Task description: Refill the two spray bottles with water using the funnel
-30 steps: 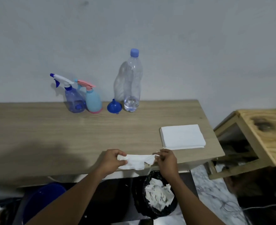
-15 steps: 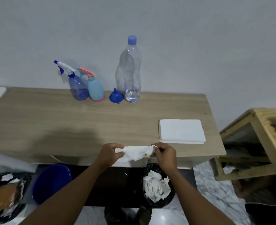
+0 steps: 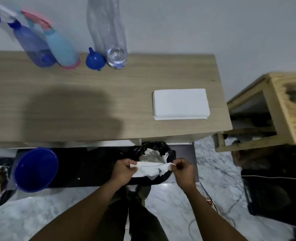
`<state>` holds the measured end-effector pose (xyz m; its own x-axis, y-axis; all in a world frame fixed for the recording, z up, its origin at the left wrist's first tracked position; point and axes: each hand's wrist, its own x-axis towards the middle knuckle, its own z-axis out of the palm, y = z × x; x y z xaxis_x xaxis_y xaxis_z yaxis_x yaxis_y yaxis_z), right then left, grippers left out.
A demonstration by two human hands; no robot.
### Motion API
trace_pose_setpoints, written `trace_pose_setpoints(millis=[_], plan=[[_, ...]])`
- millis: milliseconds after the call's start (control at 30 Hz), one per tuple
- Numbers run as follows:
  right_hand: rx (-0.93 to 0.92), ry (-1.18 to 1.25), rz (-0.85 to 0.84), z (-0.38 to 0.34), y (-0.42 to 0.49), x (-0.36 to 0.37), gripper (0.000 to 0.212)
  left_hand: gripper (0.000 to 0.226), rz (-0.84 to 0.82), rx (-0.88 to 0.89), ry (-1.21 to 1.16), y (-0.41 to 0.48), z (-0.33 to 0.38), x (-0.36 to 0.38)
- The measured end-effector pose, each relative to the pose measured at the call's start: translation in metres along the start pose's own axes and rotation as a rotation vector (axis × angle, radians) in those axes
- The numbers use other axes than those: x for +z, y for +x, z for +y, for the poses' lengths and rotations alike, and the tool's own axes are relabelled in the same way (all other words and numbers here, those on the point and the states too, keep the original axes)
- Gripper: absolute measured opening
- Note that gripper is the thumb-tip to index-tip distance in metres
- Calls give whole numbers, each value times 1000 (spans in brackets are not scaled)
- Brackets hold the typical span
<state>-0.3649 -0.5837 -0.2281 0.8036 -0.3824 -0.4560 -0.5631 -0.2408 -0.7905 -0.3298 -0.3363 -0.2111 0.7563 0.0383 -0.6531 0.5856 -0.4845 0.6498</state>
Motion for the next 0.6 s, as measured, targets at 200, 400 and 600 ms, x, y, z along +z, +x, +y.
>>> trace_pose_setpoints(millis=[200, 400, 600], plan=[[119, -6, 76, 54, 32, 24, 39, 35, -25, -111, -43, 41, -36, 45], [118, -36, -56, 73, 52, 43, 42, 52, -236, -88, -8, 80, -58, 71], [106, -116, -137, 64, 51, 49, 41, 52, -216, -46, 15, 89, -56, 69]])
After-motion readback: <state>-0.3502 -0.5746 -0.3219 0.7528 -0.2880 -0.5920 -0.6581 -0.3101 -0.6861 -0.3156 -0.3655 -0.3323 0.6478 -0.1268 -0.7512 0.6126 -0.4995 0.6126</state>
